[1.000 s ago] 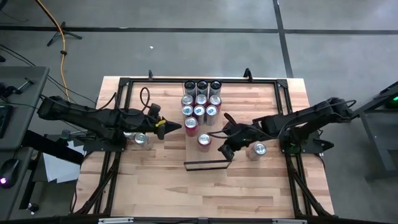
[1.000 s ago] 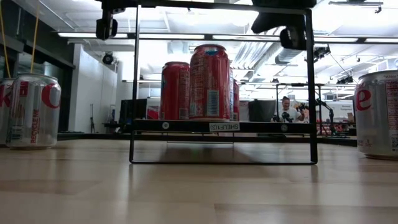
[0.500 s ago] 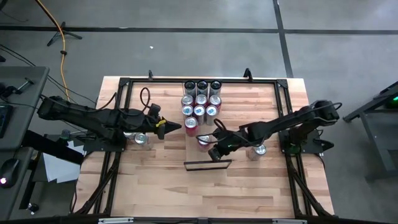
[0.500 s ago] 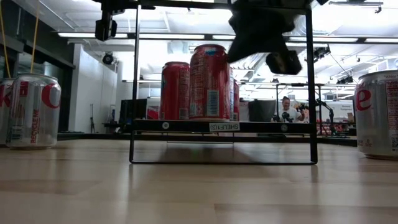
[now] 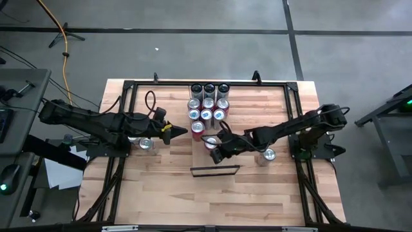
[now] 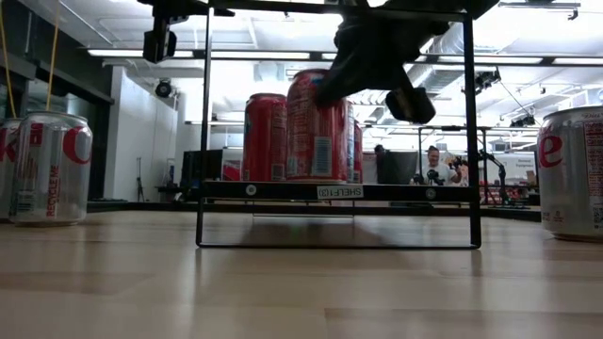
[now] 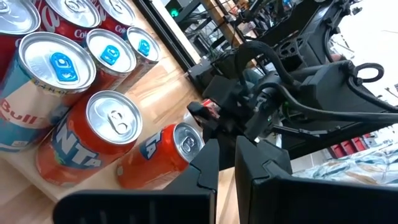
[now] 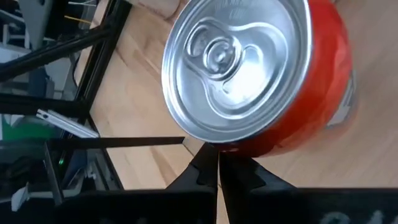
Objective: Place canned beverage on shelf
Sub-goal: Put the red soda can on the shelf aligned with the other red soda cans
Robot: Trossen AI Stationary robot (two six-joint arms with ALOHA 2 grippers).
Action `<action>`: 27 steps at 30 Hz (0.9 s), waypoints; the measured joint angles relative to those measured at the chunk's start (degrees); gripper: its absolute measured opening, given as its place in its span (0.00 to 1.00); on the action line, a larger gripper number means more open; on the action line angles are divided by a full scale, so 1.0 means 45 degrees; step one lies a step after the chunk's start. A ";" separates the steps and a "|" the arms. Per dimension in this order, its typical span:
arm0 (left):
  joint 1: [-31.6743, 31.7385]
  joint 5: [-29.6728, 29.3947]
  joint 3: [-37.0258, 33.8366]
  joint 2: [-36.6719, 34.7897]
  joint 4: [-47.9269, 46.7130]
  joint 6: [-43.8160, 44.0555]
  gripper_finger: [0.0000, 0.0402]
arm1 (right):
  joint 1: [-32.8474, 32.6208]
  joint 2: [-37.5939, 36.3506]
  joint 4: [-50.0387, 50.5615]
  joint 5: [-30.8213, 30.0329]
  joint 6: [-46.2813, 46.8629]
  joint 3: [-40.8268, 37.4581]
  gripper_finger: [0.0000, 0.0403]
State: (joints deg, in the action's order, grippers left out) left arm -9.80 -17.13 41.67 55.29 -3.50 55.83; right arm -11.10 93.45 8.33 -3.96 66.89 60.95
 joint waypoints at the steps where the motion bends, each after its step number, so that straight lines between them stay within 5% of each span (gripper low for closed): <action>1: 0.0000 -0.0004 0.0000 0.0000 -0.0027 -0.0001 0.00 | 0.0057 0.0000 0.0007 -0.0029 -0.0043 0.0000 0.00; 27: 0.0000 -0.0014 0.0000 0.0000 -0.0041 -0.0245 0.00 | 0.1057 -0.0182 0.1521 -0.0839 -0.0357 -0.0010 0.00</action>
State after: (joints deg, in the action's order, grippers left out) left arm -9.80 -17.19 41.67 55.29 -3.68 54.73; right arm -6.35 92.63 15.18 -7.74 65.28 60.90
